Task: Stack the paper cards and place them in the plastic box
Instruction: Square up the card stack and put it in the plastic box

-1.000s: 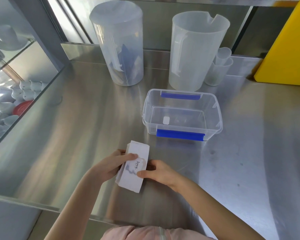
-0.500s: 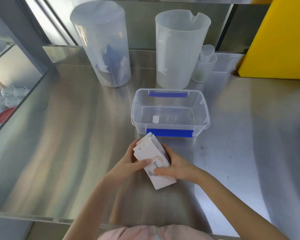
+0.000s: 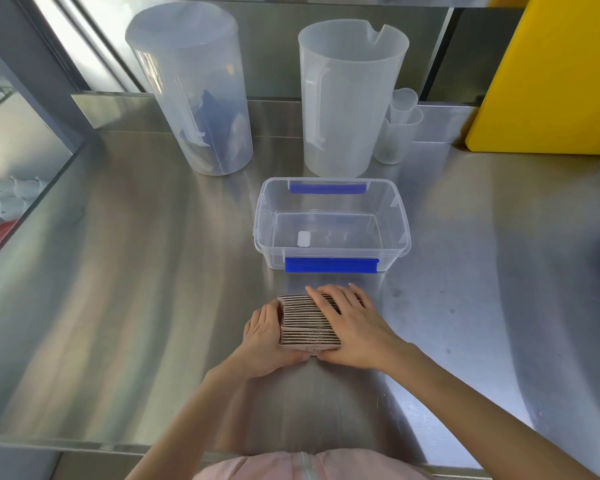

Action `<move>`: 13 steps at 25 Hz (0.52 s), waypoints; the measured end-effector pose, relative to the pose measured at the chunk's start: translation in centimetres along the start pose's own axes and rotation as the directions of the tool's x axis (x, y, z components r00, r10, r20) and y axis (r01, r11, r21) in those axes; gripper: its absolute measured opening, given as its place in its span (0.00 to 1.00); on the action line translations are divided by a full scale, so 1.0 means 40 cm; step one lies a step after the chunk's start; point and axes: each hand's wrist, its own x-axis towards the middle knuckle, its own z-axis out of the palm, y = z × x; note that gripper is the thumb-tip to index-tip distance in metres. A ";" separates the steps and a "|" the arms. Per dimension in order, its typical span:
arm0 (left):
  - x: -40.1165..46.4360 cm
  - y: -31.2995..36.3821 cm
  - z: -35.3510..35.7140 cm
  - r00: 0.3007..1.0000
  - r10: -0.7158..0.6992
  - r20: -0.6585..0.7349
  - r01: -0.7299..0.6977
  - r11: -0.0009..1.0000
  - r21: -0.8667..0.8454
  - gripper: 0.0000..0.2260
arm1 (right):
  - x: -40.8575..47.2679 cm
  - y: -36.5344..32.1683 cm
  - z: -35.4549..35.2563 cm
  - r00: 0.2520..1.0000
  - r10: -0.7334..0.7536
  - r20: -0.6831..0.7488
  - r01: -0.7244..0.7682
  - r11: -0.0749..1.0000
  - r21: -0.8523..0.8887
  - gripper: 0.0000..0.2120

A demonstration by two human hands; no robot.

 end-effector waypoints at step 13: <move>0.003 -0.010 0.017 0.997 0.065 -0.028 -0.067 0.993 -0.095 0.55 | -0.036 0.054 -0.020 0.968 0.251 0.019 -0.190 0.683 0.705 0.37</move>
